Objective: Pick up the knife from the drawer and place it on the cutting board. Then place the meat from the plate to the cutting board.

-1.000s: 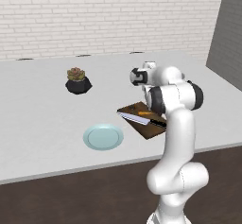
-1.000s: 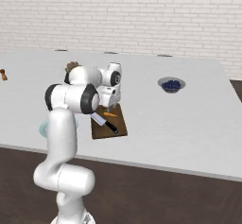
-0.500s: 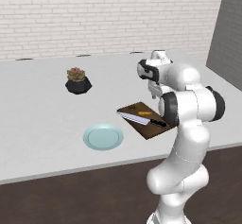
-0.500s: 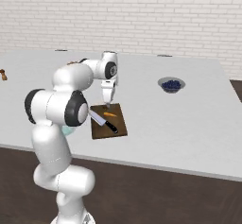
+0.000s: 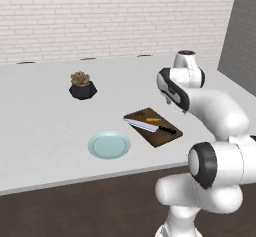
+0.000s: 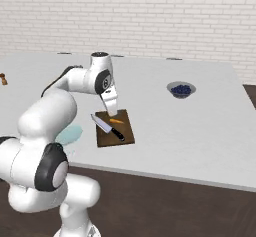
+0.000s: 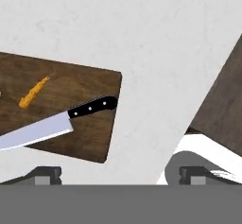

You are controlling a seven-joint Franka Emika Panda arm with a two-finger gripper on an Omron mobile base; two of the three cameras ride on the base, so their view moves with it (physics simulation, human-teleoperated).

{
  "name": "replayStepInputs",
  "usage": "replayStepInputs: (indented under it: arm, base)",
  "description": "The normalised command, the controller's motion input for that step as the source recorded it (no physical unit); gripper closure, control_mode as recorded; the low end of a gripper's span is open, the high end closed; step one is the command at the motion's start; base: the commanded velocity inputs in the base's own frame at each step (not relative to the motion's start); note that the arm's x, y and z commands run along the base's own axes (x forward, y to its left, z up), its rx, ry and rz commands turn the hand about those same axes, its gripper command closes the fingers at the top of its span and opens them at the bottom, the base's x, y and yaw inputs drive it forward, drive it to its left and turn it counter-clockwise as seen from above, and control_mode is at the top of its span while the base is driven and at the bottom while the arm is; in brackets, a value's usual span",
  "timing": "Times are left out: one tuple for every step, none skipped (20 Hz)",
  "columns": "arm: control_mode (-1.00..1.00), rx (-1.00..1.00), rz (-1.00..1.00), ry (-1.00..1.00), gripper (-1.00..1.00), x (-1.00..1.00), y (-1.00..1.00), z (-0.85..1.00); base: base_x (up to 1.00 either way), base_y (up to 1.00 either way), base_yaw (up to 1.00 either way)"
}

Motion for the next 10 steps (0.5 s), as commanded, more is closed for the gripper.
replayStepInputs:
  arm:
    - [-1.0, 0.05, 0.42, -0.23, -1.0, -1.0, 0.0, 0.38]
    - [-1.0, 0.03, 0.42, -0.2, -1.0, -1.0, 0.0, 0.32]
    - [-1.0, 0.03, 0.43, -0.18, -1.0, -1.0, 0.0, 0.27]
    - [-1.0, 0.02, 0.44, -0.17, -1.0, -1.0, 0.0, 0.24]
    - [-1.0, 0.01, 0.45, -0.16, -1.0, -1.0, 0.0, 0.22]
    - [-1.0, 0.0, 0.45, -0.15, -1.0, -1.0, 0.0, 0.24]
    - [-1.0, 0.0, 0.45, -0.15, -1.0, -1.0, 0.0, 0.26]
    - [-1.0, 0.0, 0.45, -0.16, -1.0, -1.0, 0.01, 0.26]
    - [-1.0, 0.0, 0.44, -0.16, -1.0, -1.0, 0.09, 0.29]
    - [-1.0, -0.07, 0.43, -0.17, -1.0, -1.0, 0.14, 0.31]
  base:
    - [0.0, 0.0, 0.0]
    - [0.0, 0.0, 0.0]
    - [0.0, 0.0, 0.0]
    - [0.0, 0.0, 0.0]
    - [0.0, 0.0, 0.0]
    - [0.0, 0.0, 0.0]
    - [0.0, 0.0, 0.0]
    - [0.0, 0.0, 0.0]
    - [0.0, 0.0, 0.0]
    - [0.0, 0.0, 0.0]
